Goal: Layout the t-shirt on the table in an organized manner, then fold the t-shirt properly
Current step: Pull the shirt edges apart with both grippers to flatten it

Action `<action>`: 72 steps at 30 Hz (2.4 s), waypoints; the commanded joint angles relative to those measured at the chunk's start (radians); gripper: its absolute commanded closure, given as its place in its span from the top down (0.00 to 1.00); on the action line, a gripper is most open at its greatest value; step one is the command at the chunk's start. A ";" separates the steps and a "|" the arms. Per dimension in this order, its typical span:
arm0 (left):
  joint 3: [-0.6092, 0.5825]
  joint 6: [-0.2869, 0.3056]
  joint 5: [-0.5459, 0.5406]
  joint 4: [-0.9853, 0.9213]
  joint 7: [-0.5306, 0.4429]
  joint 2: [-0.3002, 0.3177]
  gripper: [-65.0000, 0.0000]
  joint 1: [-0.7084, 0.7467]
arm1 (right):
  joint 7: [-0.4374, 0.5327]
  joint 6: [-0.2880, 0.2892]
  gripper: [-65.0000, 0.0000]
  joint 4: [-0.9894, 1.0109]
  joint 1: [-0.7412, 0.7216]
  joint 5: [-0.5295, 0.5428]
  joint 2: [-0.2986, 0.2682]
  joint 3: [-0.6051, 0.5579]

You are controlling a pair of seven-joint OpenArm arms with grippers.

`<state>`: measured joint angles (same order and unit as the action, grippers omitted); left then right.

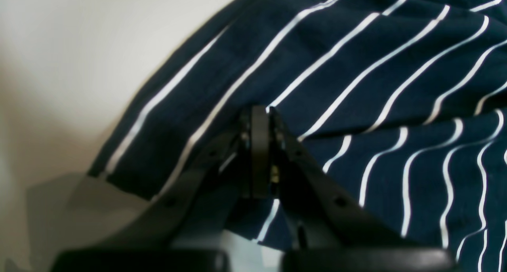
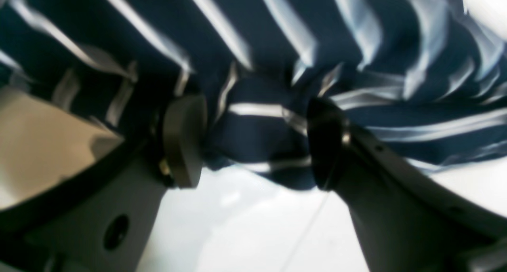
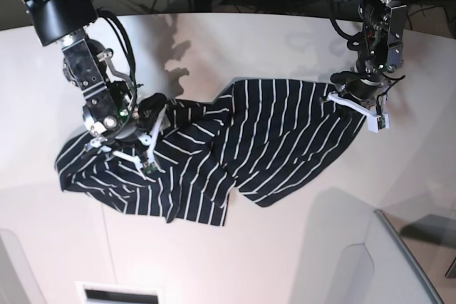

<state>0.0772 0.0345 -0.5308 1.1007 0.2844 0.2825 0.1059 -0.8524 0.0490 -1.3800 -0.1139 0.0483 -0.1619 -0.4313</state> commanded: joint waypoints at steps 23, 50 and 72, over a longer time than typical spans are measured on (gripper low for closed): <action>-0.003 -0.041 0.028 -0.015 0.118 0.019 0.00 0.019 | -0.078 0.001 0.56 -0.322 0.142 0.003 -0.052 0.262; 0.008 -0.040 0.028 -0.020 0.117 0.125 0.00 0.053 | 0.238 0.055 0.50 0.337 -0.019 0.003 -0.112 0.348; 0.008 -0.040 0.028 -0.011 0.117 0.126 0.00 0.058 | -0.009 -0.160 0.50 -0.451 0.204 0.003 -0.160 0.398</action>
<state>0.0883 0.0189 -0.5209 1.0996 0.3164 0.4023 0.1478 -0.8673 -0.1009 -1.8214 0.0994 0.0685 -0.3099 -0.0429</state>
